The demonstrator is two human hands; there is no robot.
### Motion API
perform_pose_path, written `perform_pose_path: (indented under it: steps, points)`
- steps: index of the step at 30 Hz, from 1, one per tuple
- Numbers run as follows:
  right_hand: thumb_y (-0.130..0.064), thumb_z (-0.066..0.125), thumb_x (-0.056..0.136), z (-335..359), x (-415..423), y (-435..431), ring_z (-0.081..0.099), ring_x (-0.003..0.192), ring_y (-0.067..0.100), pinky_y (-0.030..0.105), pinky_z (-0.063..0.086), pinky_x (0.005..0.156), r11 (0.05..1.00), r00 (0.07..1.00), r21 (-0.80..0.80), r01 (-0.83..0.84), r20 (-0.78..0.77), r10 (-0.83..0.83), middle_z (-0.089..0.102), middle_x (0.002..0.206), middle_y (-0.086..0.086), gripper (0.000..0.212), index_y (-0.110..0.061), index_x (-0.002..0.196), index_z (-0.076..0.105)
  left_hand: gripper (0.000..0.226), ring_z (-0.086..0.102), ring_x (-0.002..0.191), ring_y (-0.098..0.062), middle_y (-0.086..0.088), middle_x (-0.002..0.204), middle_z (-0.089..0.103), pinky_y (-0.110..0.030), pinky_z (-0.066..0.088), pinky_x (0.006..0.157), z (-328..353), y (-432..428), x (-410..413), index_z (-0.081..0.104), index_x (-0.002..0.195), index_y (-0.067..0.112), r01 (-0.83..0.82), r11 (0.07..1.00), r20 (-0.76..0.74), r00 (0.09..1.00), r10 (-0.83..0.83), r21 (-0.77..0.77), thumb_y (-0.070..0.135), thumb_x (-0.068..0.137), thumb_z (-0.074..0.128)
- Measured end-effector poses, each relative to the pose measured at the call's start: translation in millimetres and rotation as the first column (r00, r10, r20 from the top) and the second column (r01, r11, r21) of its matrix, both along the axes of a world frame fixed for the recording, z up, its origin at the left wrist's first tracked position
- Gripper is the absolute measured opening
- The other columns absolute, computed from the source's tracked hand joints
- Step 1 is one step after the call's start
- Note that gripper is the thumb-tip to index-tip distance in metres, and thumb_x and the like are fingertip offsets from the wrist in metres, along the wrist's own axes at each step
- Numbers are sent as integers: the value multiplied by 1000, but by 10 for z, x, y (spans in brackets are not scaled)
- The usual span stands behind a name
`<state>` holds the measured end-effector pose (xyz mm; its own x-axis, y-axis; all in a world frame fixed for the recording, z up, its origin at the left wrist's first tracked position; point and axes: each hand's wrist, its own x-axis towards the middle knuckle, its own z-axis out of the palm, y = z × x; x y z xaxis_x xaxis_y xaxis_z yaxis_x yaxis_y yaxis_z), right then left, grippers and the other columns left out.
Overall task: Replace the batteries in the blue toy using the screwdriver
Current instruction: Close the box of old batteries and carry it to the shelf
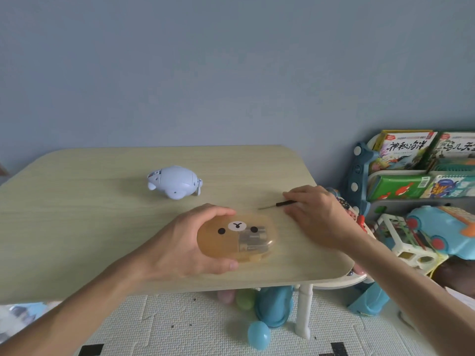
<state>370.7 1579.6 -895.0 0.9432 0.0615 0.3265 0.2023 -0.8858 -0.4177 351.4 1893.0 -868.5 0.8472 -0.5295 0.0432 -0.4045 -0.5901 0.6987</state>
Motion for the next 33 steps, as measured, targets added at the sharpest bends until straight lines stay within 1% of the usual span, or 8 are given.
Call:
perform_pose_path:
  steps: [4,7,11,13,21,25,29,33]
  points:
    - [-17,80,92,41,13,17,70,101,27,43,53,99,999,1000,43,15,7,-15,79,104,8,10,-15,100,86,82,46,135,16,35,140,57,-5,36,105,-34,-43,10,53,142,49,-16,1000,63,998,14,26,51,71,93]
    - [-19,81,91,84,-35,54,69,91,22,41,55,93,996,1000,82,24,17,-26,78,95,3,6,-17,93,86,84,48,133,15,35,138,58,-6,37,102,-79,-55,10,53,142,48,-25,1000,87,996,23,17,56,68,93]
    - [-18,79,91,102,-149,73,66,76,-10,4,45,73,990,999,134,53,2,-53,70,76,-20,8,-21,89,86,81,54,127,13,34,131,62,-7,40,97,-125,-69,2,58,136,48,-58,998,119,991,60,-21,60,64,92]
    - [-17,80,90,146,-223,101,67,79,-16,-1,46,70,982,999,184,47,15,-50,70,71,-25,8,-22,89,86,79,56,126,11,33,130,63,-9,42,97,-123,-78,4,59,135,47,-60,998,130,990,63,-29,60,64,92]
    - [-17,83,88,488,-396,351,77,65,6,20,62,67,853,997,519,51,24,-74,79,68,-18,6,-20,84,85,71,53,126,14,39,130,59,3,35,94,145,-90,162,65,129,44,-91,992,153,983,104,-85,44,65,97]
    - [-13,85,85,925,-352,431,79,68,8,18,63,69,797,994,600,75,22,-110,82,72,-7,6,-18,84,85,70,55,125,13,34,131,62,3,34,96,555,-65,234,65,129,41,-94,990,130,986,107,-101,38,67,98]
    - [-12,85,85,1808,-339,487,80,72,11,25,65,74,746,991,655,121,-40,-125,83,75,-4,8,-19,85,84,73,63,121,2,25,129,65,-2,42,92,1373,9,196,65,132,37,-152,979,64,985,162,-134,30,67,99]
    - [-12,84,86,3202,-550,561,82,75,12,29,67,78,706,989,693,149,-94,-117,84,78,-6,9,-21,87,84,74,60,125,3,23,131,64,-1,40,93,2775,83,67,62,133,40,-204,969,33,977,211,-137,28,70,98]
